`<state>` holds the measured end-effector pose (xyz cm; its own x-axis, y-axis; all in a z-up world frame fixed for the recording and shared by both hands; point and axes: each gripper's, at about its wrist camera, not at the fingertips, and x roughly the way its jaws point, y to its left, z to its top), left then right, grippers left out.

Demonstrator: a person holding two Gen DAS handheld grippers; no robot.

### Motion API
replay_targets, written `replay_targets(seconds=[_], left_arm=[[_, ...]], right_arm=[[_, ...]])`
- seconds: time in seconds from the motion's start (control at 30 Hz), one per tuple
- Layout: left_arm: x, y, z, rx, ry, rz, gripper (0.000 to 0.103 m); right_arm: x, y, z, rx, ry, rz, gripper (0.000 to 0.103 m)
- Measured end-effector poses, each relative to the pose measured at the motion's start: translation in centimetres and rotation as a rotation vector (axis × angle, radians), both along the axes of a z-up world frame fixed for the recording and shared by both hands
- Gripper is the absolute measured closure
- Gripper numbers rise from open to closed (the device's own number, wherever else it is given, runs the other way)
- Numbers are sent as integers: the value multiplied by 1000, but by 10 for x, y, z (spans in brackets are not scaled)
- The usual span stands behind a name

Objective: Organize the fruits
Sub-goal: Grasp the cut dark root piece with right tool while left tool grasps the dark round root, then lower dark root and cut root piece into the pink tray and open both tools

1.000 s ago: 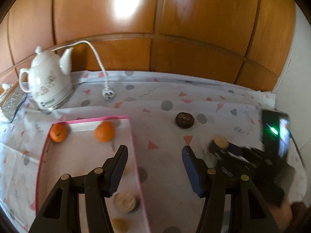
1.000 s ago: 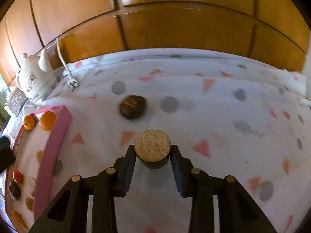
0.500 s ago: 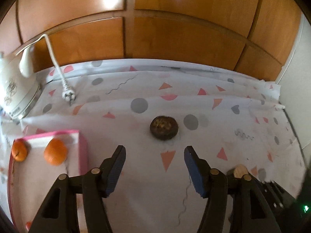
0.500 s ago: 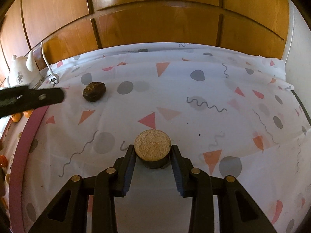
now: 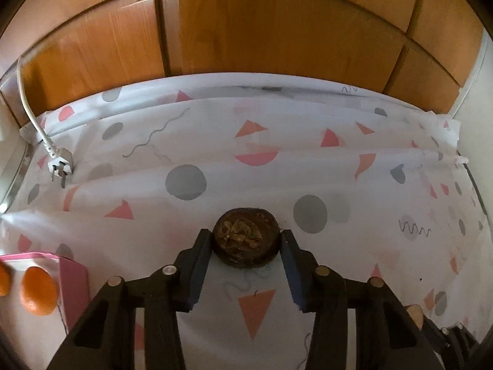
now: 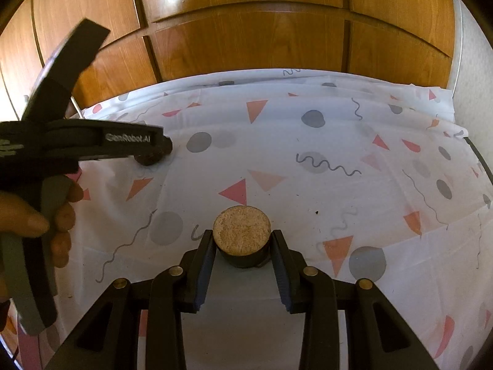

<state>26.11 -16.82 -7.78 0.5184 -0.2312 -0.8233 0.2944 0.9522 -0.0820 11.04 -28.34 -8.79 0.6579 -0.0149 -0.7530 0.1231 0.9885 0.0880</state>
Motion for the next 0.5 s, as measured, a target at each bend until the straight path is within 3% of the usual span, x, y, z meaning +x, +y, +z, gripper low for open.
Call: replay_targets(seconds=[0.2, 0.5], left_arm=[[-22, 13, 5, -25, 5, 20, 58], [-94, 31, 17, -14, -15, 36, 58]], right_arm=[[3, 1, -3, -5, 16, 2, 66], [-1, 0, 0, -14, 34, 14, 67]])
